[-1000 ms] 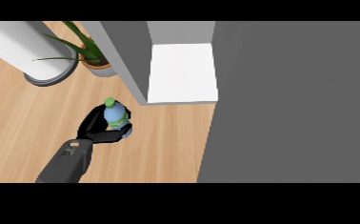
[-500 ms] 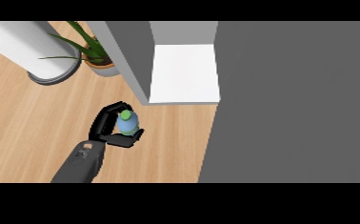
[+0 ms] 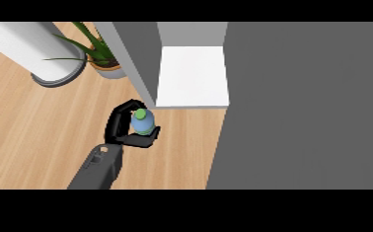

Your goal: Pick up the bottled water, place it into the cabinet and close the cabinet

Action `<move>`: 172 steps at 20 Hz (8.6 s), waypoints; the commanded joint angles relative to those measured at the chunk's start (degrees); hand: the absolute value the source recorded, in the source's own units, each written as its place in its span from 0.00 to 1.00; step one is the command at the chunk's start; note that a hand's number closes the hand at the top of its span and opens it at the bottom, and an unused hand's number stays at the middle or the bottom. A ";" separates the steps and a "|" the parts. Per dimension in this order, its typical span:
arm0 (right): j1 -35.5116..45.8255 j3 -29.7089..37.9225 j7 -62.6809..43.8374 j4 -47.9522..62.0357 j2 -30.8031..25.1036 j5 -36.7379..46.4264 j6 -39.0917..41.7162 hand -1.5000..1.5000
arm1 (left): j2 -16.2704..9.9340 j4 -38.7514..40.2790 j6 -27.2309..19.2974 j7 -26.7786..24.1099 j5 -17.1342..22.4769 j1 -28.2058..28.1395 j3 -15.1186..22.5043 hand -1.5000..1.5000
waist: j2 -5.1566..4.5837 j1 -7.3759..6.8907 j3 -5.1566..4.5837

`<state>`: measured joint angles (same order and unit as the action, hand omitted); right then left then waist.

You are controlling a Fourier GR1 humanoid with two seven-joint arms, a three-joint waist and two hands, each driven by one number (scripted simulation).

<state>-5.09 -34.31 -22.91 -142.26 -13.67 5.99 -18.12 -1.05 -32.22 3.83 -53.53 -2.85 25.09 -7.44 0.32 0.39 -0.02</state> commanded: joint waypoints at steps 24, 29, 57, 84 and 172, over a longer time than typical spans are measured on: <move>-4.26 -1.70 1.22 -6.26 -3.78 3.51 -1.86 0.00 | 1.05 -20.74 -30.22 29.27 26.61 12.56 31.16 1.00 | -0.35 1.01 -0.02; -6.68 -1.59 3.39 -5.52 -4.60 2.65 -1.48 0.00 | 1.05 -17.92 -35.44 31.78 31.51 16.86 32.93 1.00 | -0.32 1.23 0.00; -11.72 3.90 13.52 -3.86 -7.58 -5.86 3.80 0.00 | 1.04 22.30 -39.93 18.70 32.84 38.44 24.77 0.00 | -1.47 3.99 0.01; -12.46 6.35 16.35 -2.83 -7.29 -8.46 6.13 0.00 | 1.05 21.16 -19.21 12.39 34.95 41.11 19.50 0.00 | -1.51 3.61 -0.03; 55.18 23.24 9.68 76.18 7.64 -23.27 17.73 1.00 | -33.57 -67.34 5.25 24.17 46.16 -43.13 13.56 1.00 | -1.33 -3.37 0.01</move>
<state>46.76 -19.10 -16.23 -77.90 -1.61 -17.47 -0.90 -34.07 -99.31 7.63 -29.21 43.06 -17.25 6.63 1.89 -2.48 -0.22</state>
